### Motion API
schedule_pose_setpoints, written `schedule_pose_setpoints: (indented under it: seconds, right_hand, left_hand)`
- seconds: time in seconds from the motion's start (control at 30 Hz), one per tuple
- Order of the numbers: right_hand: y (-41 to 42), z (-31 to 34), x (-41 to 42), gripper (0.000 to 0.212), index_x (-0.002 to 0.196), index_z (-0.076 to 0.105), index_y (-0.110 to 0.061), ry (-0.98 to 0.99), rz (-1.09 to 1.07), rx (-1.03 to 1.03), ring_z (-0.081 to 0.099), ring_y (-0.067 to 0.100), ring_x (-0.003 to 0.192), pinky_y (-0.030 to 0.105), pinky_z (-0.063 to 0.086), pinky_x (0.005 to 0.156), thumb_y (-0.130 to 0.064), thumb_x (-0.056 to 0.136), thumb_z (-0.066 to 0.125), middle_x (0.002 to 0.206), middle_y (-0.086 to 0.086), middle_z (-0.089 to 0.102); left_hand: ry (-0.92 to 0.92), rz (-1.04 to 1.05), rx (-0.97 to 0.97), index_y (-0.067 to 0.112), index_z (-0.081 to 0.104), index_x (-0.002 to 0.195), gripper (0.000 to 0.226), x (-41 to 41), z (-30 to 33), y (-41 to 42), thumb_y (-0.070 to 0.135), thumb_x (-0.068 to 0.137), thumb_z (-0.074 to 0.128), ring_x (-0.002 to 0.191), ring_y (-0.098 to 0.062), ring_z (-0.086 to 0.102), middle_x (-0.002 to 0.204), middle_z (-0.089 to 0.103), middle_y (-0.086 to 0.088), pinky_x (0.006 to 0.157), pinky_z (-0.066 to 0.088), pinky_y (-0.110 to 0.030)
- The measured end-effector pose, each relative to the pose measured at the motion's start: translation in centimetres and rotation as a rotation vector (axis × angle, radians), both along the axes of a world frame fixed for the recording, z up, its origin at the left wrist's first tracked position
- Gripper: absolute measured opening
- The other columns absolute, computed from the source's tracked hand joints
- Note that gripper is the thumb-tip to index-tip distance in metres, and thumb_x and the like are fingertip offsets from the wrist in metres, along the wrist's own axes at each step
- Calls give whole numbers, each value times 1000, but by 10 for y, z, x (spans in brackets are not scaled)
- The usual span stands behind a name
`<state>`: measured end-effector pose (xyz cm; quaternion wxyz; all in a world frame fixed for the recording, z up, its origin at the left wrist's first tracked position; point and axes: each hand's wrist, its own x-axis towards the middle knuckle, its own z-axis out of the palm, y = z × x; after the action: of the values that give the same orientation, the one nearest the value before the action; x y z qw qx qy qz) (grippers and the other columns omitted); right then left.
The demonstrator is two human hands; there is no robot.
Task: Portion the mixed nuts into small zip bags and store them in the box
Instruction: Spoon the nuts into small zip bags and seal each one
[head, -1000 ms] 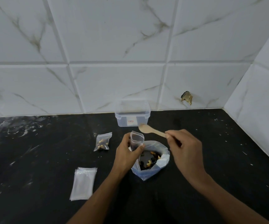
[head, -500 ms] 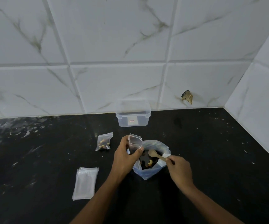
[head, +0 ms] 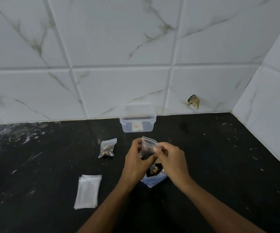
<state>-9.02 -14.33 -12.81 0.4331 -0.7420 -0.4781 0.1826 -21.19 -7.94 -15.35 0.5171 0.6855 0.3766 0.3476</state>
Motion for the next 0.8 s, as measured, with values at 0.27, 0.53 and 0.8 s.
schedule_pose_setpoints:
  seconds: [0.27,0.53,0.8]
  right_hand:
    - [5,8,24,13,94,74,-16,-81,108,9,65,1,80,8,45,69,-11,91,63,85,-8,71]
    - [4,15,33,8,86,73,-16,32,94,6,63,3,72,16,50,65,-14,89,66,77,-6,69]
    - [6,17,33,17,97,67,-24,117,187,-10,66,7,86,24,54,76,-14,85,71,92,-6,68]
  left_hand:
    - [-97,-9,-24,15,67,97,12,-12,8,22,5,95,60,90,-11,67,96,71,-3,84,55,-31]
    - [-112,17,-63,15,70,84,14,-7,12,23,6,93,63,85,-22,69,87,72,-7,80,56,-36]
    - [-104,-17,-12,18,69,83,14,-6,15,23,10,93,64,83,-23,69,83,71,-4,77,57,-35]
